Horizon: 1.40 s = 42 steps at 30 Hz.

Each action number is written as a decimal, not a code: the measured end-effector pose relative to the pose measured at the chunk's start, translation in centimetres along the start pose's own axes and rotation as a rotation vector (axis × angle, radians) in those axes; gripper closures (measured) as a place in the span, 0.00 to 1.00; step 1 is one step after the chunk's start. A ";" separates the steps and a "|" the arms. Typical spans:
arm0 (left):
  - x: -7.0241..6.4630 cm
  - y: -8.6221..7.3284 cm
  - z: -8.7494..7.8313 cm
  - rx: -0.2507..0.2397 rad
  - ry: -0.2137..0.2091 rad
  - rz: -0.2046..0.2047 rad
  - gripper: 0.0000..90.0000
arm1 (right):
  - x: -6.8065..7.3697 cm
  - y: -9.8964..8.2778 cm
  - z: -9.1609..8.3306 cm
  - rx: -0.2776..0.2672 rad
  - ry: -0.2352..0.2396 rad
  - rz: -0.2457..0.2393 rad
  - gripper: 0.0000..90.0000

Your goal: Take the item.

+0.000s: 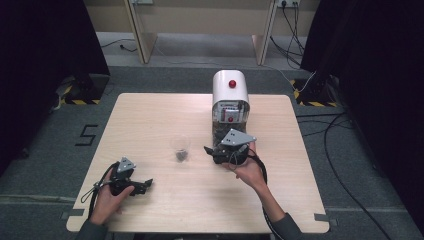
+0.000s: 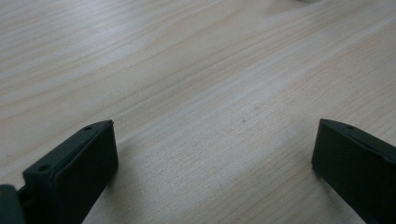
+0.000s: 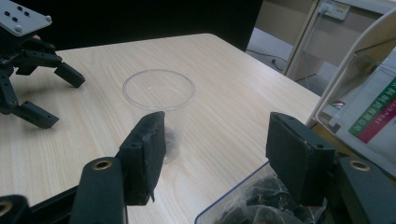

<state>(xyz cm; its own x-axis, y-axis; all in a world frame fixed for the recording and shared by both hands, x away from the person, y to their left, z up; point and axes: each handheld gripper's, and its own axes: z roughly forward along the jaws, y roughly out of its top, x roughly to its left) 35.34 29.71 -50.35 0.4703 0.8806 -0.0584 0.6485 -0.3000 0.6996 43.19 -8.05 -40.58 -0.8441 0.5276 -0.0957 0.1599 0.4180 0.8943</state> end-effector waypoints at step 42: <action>0.0 0.0 0.0 0.000 0.000 0.000 0.00 | -0.9 -3.7 -3.6 0.055 -0.063 0.033 0.41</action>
<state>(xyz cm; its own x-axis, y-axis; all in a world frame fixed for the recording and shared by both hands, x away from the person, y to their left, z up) 35.34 29.72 -50.35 0.4703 0.8806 -0.0581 0.6486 -0.3003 0.6994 41.56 -12.74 -42.19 -0.8045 0.5863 -0.0951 0.2167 0.4388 0.8721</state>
